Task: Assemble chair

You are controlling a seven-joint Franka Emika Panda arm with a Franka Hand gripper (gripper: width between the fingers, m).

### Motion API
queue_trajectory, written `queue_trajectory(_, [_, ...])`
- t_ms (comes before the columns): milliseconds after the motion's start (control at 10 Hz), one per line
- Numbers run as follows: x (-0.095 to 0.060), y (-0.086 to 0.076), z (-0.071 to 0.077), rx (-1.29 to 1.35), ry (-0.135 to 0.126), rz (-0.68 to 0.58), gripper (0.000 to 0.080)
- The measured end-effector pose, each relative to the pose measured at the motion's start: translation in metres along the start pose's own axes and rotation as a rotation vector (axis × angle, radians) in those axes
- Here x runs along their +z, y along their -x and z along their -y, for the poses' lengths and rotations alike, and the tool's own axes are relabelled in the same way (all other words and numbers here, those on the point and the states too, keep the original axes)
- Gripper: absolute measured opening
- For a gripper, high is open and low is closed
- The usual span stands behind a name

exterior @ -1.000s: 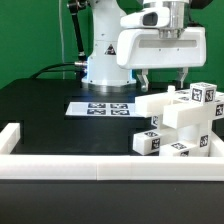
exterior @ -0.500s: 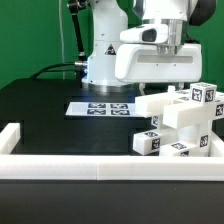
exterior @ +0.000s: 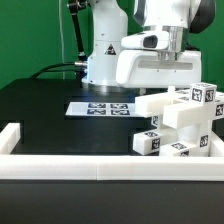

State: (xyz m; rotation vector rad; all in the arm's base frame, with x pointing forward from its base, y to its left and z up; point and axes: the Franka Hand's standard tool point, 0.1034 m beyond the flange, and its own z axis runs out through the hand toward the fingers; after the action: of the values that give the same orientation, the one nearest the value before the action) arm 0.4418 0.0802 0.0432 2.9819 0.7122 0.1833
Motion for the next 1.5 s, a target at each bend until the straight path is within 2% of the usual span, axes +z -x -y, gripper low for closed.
queue_trajectory(100, [0.002,0.004,0.001,0.004,-0.015,0.029,0.0649])
queue_trajectory(200, [0.005,0.008,-0.001,0.019,-0.049,0.087,0.0649])
queue_trajectory(500, [0.007,0.008,-0.002,0.047,-0.062,0.102,0.0649])
queue_trajectory(1200, [0.01,0.013,0.019,0.068,-0.068,0.116,0.0649])
queue_trajectory(1500, [0.023,0.016,0.02,0.075,-0.045,0.106,0.0649])
